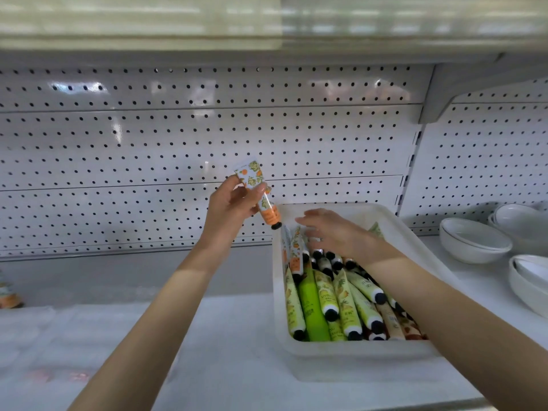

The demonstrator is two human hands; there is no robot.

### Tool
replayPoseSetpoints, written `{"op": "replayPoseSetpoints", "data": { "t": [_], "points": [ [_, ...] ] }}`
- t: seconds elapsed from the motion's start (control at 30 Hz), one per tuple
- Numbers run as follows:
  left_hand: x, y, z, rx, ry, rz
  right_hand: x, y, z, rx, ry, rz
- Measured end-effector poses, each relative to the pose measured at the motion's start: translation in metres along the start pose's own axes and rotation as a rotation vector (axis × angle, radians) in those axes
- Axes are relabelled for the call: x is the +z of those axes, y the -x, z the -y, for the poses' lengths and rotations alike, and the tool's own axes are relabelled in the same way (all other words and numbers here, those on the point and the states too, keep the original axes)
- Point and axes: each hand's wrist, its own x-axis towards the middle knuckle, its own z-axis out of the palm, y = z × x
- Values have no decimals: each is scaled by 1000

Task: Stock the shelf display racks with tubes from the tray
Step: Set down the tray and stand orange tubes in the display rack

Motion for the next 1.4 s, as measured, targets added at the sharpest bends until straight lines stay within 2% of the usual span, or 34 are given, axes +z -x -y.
{"op": "replayPoseSetpoints", "data": {
  "t": [0.1, 0.23, 0.33, 0.6, 0.87, 0.97, 1.17, 1.4],
  "points": [
    [-2, 4, 2, -28, 8, -1, 7, 2, -4, 41, -76, 91],
    [-11, 10, 5, -69, -28, 30, 13, 2, -12, 27, 279, 136],
    [-18, 15, 6, -89, -49, 48, 14, 5, -12, 5, 371, 146],
    [-41, 22, 1, -121, -51, 43, 19, 8, -13, -25, 440, 117],
    [-62, 19, -9, -109, -89, 114, 29, 15, 11, -77, 479, 42],
    [-68, 20, -12, -110, -72, 137, 30, 32, 25, -178, 371, 57],
    [-78, 26, -19, -107, -32, 152, 42, 69, 35, -331, -110, 51],
    [-88, 39, -36, -99, -42, 174, 72, 104, 30, -375, -40, 22]
  ]
}}
